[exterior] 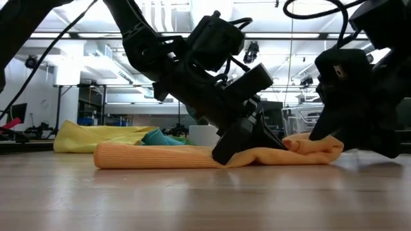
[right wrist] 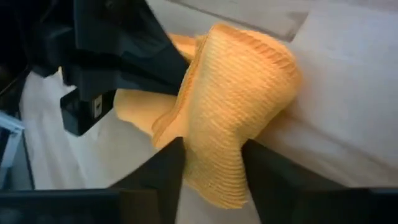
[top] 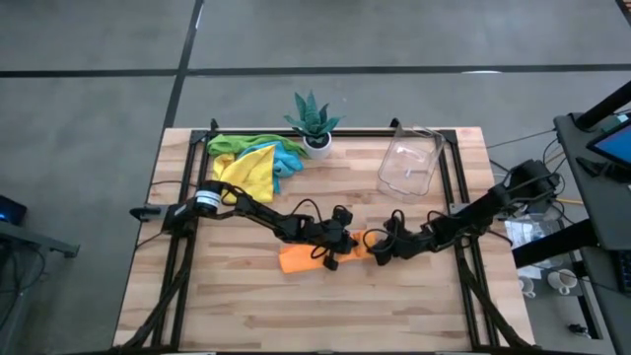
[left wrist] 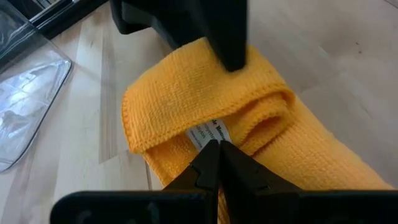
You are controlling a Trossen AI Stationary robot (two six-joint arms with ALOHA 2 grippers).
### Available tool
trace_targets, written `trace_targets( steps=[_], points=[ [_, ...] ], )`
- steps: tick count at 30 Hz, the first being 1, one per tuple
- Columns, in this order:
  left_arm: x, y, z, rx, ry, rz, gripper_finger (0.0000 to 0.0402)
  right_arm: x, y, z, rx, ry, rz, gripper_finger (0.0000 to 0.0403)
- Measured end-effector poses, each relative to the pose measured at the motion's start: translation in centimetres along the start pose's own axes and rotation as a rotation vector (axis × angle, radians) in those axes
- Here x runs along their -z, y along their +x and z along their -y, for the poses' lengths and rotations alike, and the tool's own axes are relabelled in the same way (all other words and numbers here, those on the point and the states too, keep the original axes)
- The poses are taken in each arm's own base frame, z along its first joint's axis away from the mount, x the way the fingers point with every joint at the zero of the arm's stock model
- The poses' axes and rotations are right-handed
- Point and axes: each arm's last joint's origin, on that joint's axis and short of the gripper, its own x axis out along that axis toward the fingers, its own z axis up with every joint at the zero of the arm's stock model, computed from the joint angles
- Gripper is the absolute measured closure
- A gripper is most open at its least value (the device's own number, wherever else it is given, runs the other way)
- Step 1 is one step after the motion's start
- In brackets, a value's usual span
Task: Roll microfiber towels into tight, uniform cylinder then place into a basket
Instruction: Roll the orange microfiber cloth
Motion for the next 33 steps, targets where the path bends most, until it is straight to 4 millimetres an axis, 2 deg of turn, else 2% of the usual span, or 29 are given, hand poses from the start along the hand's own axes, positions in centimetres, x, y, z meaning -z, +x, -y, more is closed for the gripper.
trace_targets(
  steps=[6,10,13,16,18,22,24,28,33],
  points=[
    [-1.6,-0.5,-0.5,-0.020,0.024,0.036,0.0402,0.1,0.0,0.6,0.052,-0.052,-0.004,0.0378],
    [-3.6,-2.9,-1.8,-0.058,0.015,0.096,0.0402,-0.1,-0.5,0.6,0.108,-0.084,-0.021,0.0387],
    [-4.2,-5.0,-2.2,-0.066,0.047,0.090,0.0402,-0.4,-1.4,0.4,0.190,-0.123,-0.042,0.0388],
    [-5.1,-6.7,-2.8,-0.102,0.050,0.151,0.0402,-1.0,-2.5,-0.6,0.248,-0.164,-0.058,0.0388],
    [-4.9,-7.2,-2.8,-0.117,0.034,0.160,0.0402,-1.5,-3.3,-1.5,0.294,-0.186,-0.069,0.0389],
    [-2.9,-5.6,-1.7,-0.123,-0.008,0.193,0.0402,-2.2,-4.5,-2.6,0.450,-0.237,-0.085,0.0389],
    [-2.9,-4.9,-1.6,-0.146,-0.023,0.252,0.0402,-2.4,-4.6,-3.2,0.495,-0.253,-0.095,0.0389],
    [-3.2,-3.0,-1.4,-0.124,-0.059,0.309,0.0402,-2.4,-3.8,-4.0,0.560,-0.279,-0.127,0.0390],
    [-3.8,-2.0,-1.3,-0.070,-0.064,0.345,0.0402,-2.3,-2.2,-4.3,0.646,-0.320,-0.176,0.0390]
  ],
)
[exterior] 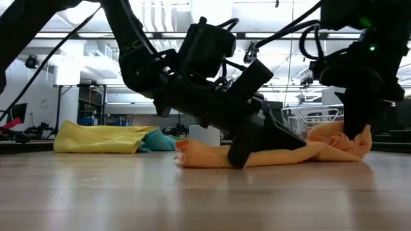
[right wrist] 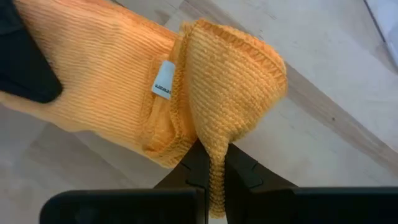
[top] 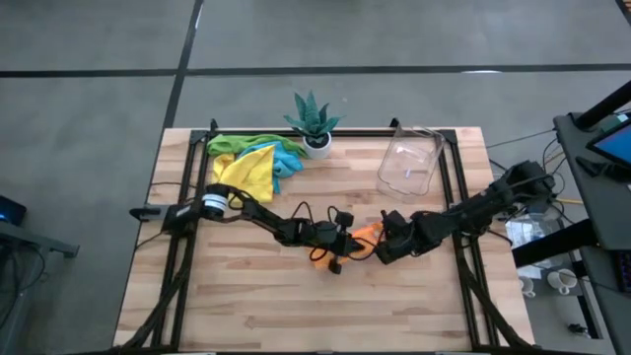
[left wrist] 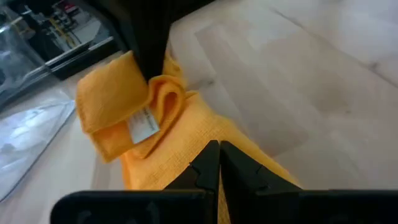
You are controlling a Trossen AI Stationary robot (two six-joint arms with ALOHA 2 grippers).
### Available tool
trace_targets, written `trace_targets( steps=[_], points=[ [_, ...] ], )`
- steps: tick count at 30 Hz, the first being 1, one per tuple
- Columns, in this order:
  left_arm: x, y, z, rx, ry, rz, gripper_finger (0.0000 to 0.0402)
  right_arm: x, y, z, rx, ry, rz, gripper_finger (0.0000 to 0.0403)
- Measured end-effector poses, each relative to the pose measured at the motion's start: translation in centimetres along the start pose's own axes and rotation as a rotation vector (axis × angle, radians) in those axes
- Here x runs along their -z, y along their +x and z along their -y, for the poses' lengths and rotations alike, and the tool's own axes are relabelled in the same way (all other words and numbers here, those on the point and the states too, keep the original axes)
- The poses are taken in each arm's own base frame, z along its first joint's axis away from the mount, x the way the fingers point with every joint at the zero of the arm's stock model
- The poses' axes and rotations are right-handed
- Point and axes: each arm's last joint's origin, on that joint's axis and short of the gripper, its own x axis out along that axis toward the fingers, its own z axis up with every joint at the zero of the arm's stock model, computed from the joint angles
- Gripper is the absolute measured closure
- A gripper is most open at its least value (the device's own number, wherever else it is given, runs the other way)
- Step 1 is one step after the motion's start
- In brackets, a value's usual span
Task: Roll microfiber towels into tight, uniform cylinder then place into a basket
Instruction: Roll the orange microfiber cloth
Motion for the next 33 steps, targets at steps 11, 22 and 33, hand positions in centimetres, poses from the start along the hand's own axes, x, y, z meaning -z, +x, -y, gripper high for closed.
trace_targets(
  steps=[11,22,33],
  points=[
    [0.5,-0.3,0.3,0.042,-0.032,-0.085,0.0402,-0.6,-0.8,-0.6,0.175,-0.077,-0.063,0.0390],
    [0.6,-0.3,0.3,0.043,-0.044,-0.087,0.0402,-1.2,-0.3,-2.6,0.200,-0.125,-0.053,0.0390],
    [0.6,-0.3,0.4,0.045,-0.045,-0.094,0.0402,-1.7,-0.1,-3.8,0.403,-0.214,-0.105,0.0390]
  ],
)
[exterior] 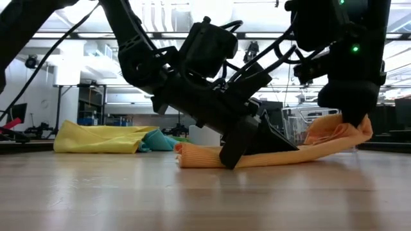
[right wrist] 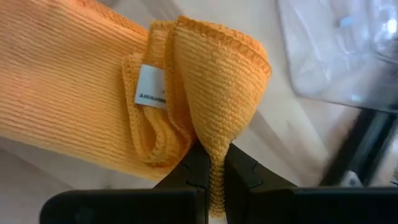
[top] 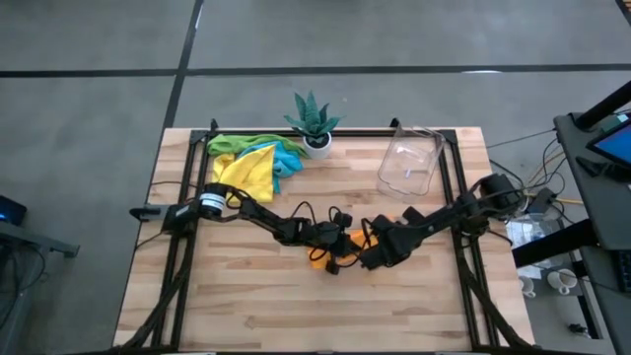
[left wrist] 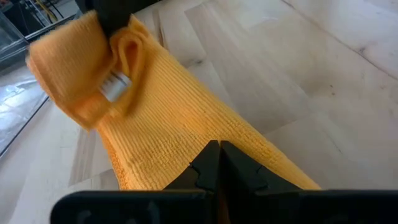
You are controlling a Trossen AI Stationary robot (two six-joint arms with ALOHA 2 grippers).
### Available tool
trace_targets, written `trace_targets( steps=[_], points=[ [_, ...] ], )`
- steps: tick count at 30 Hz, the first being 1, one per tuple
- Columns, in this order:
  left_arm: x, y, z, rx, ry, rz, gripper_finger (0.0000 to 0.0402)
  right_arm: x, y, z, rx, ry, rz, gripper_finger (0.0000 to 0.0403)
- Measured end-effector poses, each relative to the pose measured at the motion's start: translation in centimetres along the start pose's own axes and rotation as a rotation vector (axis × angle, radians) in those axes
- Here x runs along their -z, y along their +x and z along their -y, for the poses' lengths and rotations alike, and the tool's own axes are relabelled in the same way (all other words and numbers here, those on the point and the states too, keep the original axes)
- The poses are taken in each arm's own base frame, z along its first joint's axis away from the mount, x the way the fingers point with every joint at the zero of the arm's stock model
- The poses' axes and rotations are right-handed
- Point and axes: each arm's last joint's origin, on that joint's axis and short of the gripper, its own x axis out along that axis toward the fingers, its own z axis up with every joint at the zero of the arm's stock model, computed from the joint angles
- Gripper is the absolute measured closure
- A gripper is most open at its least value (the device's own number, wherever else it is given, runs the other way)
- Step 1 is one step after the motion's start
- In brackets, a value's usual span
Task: Roll microfiber towels into tight, uniform cylinder then place into a basket
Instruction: Roll the orange microfiber cloth
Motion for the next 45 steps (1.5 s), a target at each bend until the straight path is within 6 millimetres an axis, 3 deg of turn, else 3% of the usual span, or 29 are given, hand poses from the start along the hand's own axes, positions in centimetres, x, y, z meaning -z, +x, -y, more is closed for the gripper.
trace_targets(
  steps=[11,20,28,32,39,45],
  points=[
    [-1.6,-1.1,-0.4,-0.011,0.025,0.018,0.0402,0.0,0.3,-0.2,0.014,-0.007,0.002,0.0390],
    [-2.9,-1.3,-1.2,-0.119,0.024,0.198,0.0402,-0.1,0.2,-0.3,-0.007,-0.002,0.019,0.0390],
    [-1.2,2.2,-0.9,-0.167,-0.073,0.240,0.0402,-0.5,-0.4,-0.5,-0.031,-0.005,0.044,0.0390],
    [-1.3,3.8,-1.1,-0.233,-0.099,0.241,0.0402,-0.5,-0.4,-0.6,-0.041,-0.009,0.048,0.0390],
    [-1.5,4.2,-2.0,-0.314,-0.205,0.232,0.0402,-0.5,-0.3,-0.6,-0.042,-0.014,0.048,0.0390],
    [-1.0,4.6,-2.6,-0.282,-0.251,0.177,0.0402,-0.8,-0.5,-1.3,-0.105,-0.029,0.077,0.0390]
  ],
)
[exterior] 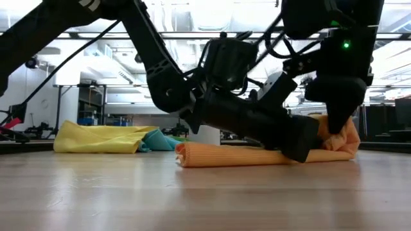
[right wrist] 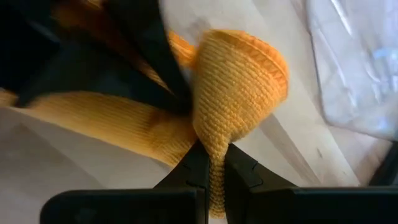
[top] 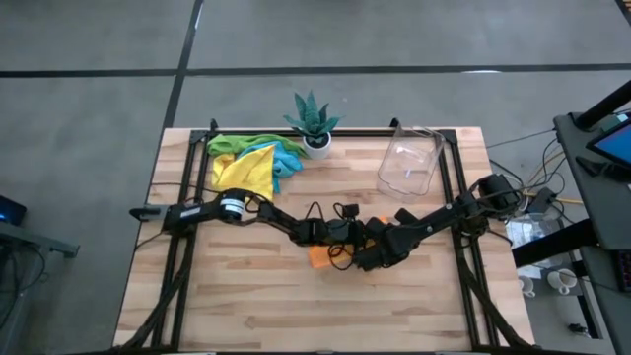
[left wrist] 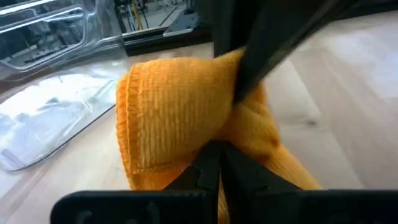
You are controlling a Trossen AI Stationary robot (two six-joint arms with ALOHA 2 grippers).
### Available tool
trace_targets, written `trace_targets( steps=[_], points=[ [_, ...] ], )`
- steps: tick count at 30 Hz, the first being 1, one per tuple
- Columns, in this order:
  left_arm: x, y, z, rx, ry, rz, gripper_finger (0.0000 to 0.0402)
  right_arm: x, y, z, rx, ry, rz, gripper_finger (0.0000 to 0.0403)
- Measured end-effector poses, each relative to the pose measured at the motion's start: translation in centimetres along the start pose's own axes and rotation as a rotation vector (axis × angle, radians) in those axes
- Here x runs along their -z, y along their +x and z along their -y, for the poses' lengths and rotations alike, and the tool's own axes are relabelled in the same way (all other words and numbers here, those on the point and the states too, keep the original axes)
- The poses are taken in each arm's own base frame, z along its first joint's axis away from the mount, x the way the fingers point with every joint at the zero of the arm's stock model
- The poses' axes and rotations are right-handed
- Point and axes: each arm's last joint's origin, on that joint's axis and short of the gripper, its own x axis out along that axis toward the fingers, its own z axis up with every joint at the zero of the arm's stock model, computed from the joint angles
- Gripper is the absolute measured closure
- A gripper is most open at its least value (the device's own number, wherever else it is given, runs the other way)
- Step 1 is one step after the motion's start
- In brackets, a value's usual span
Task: Roll microfiber towels into tight, uniform cylinder then place into a basket
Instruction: Roll the orange microfiber cloth
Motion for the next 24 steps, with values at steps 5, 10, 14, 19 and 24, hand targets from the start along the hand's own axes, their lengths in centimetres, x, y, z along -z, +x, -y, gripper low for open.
trace_targets(
  steps=[5,10,14,19,24],
  points=[
    [0.1,0.1,0.2,0.048,-0.018,-0.020,0.0402,-0.3,-0.3,-0.2,-0.018,-0.011,0.009,0.0390],
    [0.5,0.1,-0.1,0.048,-0.014,-0.052,0.0402,-0.4,-0.5,-0.3,-0.032,-0.005,0.017,0.0390],
    [0.5,0.1,-0.1,0.048,-0.016,-0.053,0.0402,-0.5,-0.5,-0.6,-0.059,-0.029,0.032,0.0390],
    [0.6,0.1,-0.1,0.049,-0.014,-0.060,0.0402,-0.7,-0.5,-0.9,-0.087,-0.063,0.047,0.0386],
    [0.7,0.2,-0.1,0.050,-0.015,-0.071,0.0402,-0.8,-0.6,-1.2,-0.120,-0.082,0.060,0.0336]
  ],
)
